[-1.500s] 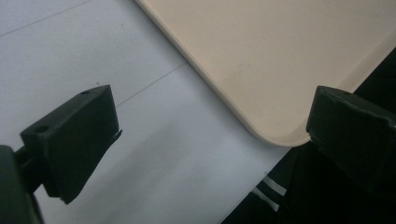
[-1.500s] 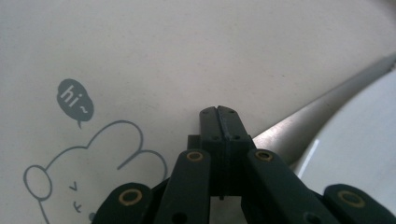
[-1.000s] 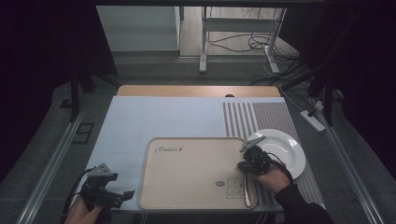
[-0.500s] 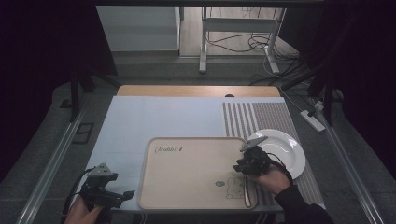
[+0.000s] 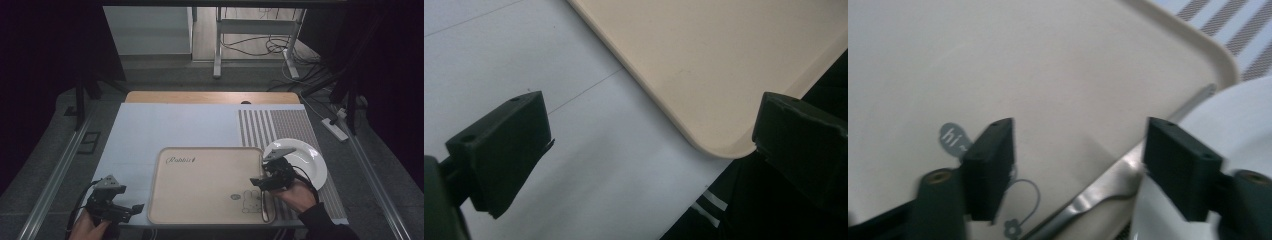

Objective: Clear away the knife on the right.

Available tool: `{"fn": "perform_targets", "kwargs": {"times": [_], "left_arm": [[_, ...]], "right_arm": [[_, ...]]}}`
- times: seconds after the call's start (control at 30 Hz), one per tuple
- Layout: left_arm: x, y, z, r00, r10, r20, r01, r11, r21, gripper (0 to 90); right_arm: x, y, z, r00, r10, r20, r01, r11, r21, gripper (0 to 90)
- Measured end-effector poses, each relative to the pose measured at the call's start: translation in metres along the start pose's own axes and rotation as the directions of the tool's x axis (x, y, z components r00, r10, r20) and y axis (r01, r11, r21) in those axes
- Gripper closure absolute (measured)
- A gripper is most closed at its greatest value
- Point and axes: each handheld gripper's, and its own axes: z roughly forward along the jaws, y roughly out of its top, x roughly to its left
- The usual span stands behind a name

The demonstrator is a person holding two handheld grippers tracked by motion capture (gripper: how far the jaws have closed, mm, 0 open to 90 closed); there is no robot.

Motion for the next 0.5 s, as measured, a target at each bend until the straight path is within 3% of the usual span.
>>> {"fn": "perform_targets", "kwargs": {"times": [0.23,0.5], "left_arm": [[0.000,0.000,0.000,1.0000,0.000,-0.001,0.000,1.0000,0.001,2.4],[0.000,0.000,0.000,1.0000,0.001,-0.002,-0.001,1.0000,0.002,2.4]], "right_arm": [[-0.002,-0.005,-0.004,0.9999,0.007,0.013,-0.007,1.000,-0.015,13.9],[-0.006,-0.014,-0.006,0.9981,0.047,0.039,-0.046,0.999,-0.016,1.5]]}}
